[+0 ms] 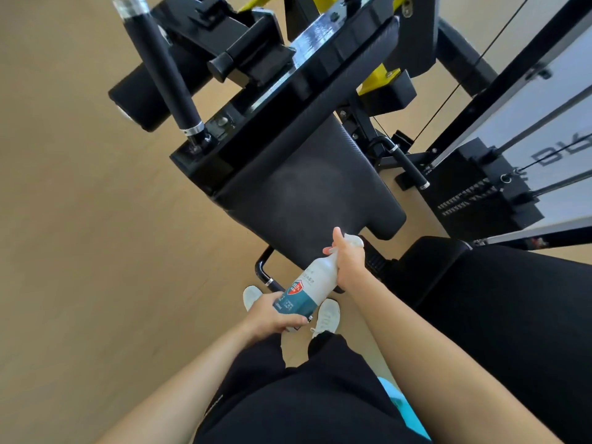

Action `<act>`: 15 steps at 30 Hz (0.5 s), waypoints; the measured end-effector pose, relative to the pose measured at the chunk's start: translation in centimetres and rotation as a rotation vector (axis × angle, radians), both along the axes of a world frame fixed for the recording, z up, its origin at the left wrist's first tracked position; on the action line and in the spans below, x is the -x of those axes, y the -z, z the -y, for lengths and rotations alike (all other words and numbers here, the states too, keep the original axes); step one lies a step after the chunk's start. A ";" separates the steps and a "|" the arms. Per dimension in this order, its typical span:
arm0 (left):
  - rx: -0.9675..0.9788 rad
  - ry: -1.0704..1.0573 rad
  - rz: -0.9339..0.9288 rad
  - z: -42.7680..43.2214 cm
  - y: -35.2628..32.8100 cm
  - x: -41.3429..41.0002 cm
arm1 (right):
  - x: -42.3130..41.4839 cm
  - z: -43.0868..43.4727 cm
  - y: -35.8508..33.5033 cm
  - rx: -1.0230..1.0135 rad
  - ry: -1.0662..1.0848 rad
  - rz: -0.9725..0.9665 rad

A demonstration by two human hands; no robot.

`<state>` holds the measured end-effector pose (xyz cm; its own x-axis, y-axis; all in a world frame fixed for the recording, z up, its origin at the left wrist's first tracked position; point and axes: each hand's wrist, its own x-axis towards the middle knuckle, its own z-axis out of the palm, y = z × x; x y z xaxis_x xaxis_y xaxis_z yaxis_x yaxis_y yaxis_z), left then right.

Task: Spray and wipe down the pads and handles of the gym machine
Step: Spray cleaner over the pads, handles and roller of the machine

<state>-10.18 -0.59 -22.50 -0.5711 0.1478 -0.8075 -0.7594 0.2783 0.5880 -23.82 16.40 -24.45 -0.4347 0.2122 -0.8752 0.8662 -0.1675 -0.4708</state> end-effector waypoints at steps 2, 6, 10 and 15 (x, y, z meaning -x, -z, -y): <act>0.006 -0.025 0.016 -0.3 0.2 -0.3 | -0.2 0.1 0.1 -0.010 -0.039 0.007; 0.028 -0.045 0.043 -0.2 1.0 -0.3 | -0.1 0.3 0.9 0.067 -0.064 0.054; 0.049 -0.100 0.069 -0.3 1.7 0.6 | 1.0 0.6 2.0 0.048 -0.030 0.096; 0.066 -0.201 0.122 -0.1 2.8 1.9 | 2.9 1.4 2.9 0.140 -0.088 0.104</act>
